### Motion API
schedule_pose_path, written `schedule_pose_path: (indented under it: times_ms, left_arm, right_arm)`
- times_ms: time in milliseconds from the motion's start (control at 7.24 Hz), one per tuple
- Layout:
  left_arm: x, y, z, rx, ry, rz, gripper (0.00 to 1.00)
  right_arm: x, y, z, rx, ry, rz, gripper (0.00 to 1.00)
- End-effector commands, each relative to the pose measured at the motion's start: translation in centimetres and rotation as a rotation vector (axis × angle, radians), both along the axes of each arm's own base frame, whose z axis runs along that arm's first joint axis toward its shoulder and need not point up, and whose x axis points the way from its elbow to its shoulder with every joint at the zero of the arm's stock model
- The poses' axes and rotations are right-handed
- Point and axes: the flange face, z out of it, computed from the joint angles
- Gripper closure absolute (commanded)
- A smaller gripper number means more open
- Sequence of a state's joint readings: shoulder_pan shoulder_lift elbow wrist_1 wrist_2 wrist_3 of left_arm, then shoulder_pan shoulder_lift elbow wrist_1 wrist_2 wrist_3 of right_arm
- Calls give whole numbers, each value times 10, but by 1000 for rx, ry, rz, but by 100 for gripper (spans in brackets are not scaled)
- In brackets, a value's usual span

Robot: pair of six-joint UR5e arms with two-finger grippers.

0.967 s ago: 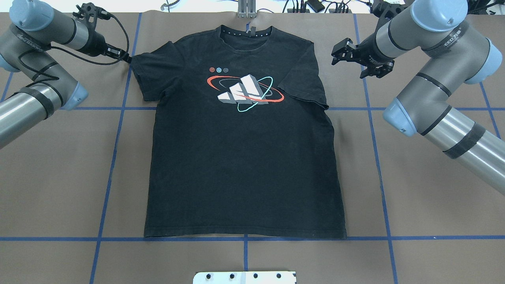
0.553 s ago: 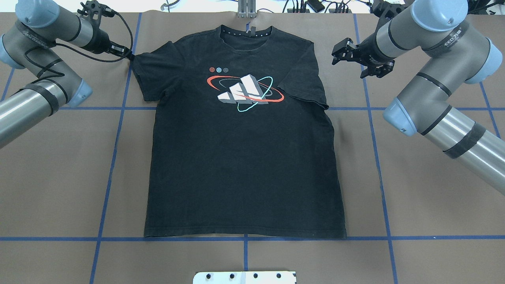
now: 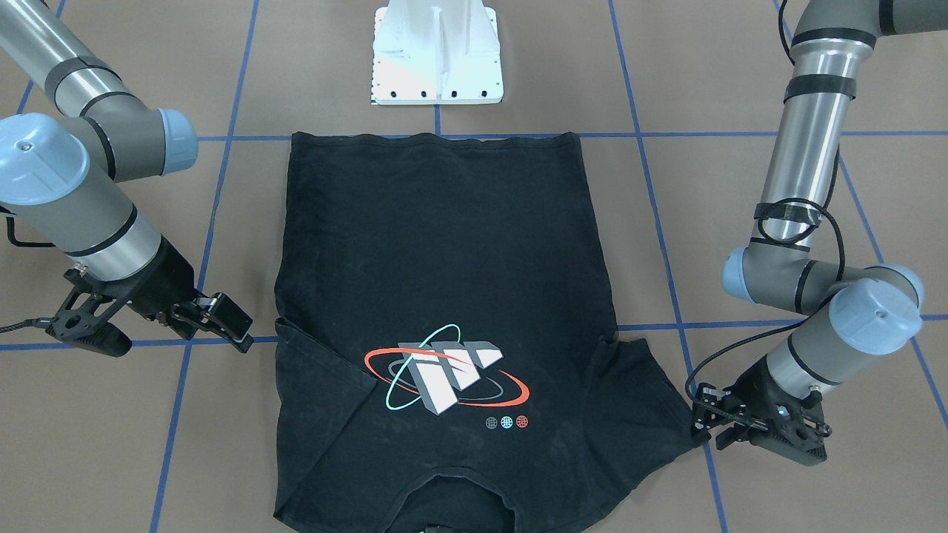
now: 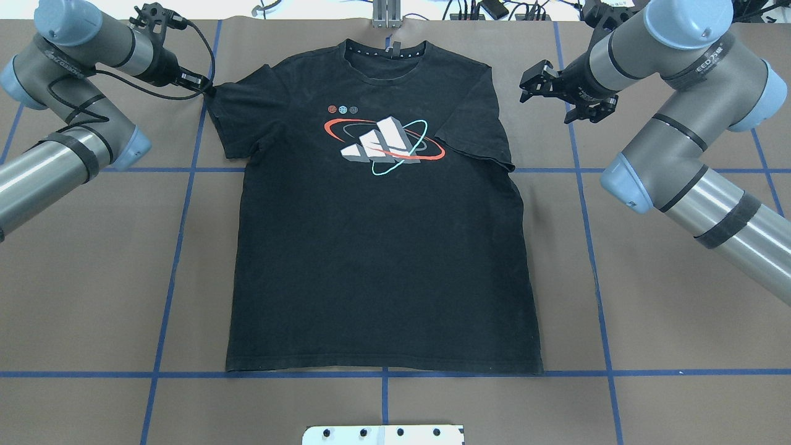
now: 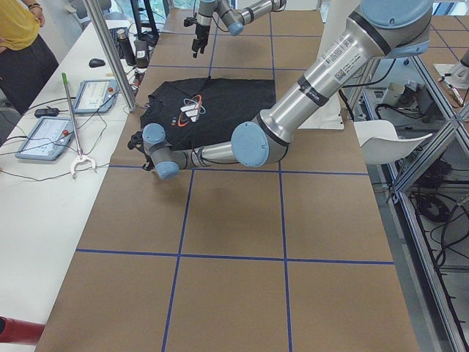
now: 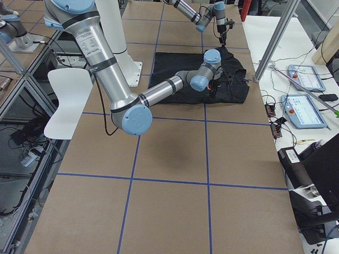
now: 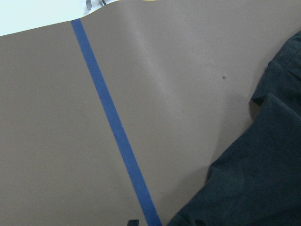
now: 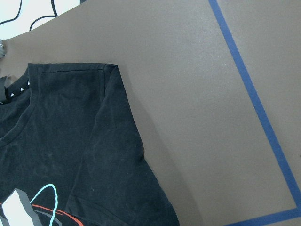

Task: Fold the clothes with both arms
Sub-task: 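Lower the left gripper to the shoulder of the sleeve nearest it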

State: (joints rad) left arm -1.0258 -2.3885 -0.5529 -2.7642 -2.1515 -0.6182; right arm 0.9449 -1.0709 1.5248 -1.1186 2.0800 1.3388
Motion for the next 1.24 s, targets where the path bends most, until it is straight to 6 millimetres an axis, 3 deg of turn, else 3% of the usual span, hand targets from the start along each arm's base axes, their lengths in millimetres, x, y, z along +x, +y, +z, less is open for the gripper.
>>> schedule_pose_path:
  times_ms: [0,138,414,691,829,1105]
  left_arm:
    - [3,0,3,3,-12,-12,59]
    - [4,-1,2,2,-13,-13,65]
    - [4,-1,2,3,-12,-13,99]
    - [1,-3,-4,6,-1,-17,100]
    - [-6,-5,-18,10,27,-15,100]
    - [-11,5,-67,1,132,-34,100]
  right_arm:
    - [0,0,0,-2,0,-1,0]
    - [0,0,0,0,0,0,0]
    - [0,0,-1,1,0,1,0]
    - [0,0,-1,1,1,3,0]
    - [0,0,-1,1,1,3,0]
    - [1,1,-5,7,-4,1,0]
